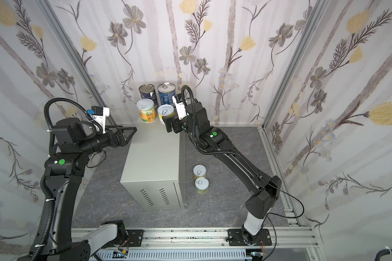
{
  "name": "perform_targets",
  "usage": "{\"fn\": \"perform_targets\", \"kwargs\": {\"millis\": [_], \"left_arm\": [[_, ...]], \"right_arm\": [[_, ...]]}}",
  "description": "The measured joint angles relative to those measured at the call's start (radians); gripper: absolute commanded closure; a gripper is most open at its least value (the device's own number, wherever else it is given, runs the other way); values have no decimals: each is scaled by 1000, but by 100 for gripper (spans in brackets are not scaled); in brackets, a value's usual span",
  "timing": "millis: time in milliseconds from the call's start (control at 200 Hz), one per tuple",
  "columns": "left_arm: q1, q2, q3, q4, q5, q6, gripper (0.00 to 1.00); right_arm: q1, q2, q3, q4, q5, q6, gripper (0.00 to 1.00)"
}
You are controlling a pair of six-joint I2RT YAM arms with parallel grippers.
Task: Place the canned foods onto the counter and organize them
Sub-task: 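Open the right gripper and draw it back from the yellow can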
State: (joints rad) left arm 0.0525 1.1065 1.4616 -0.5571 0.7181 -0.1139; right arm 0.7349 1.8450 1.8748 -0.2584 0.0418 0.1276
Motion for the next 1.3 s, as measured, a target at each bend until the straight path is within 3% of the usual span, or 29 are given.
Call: {"fn": "perform_targets", "kwargs": {"millis": [405, 1299], "left_arm": [[-6, -12, 0, 0, 0, -3, 0], [-21, -25, 0, 0, -12, 6, 0]], "right_arm": [[-95, -13, -43, -1, -5, 74, 0], [-107, 97, 63, -22, -2, 106, 0]]}}
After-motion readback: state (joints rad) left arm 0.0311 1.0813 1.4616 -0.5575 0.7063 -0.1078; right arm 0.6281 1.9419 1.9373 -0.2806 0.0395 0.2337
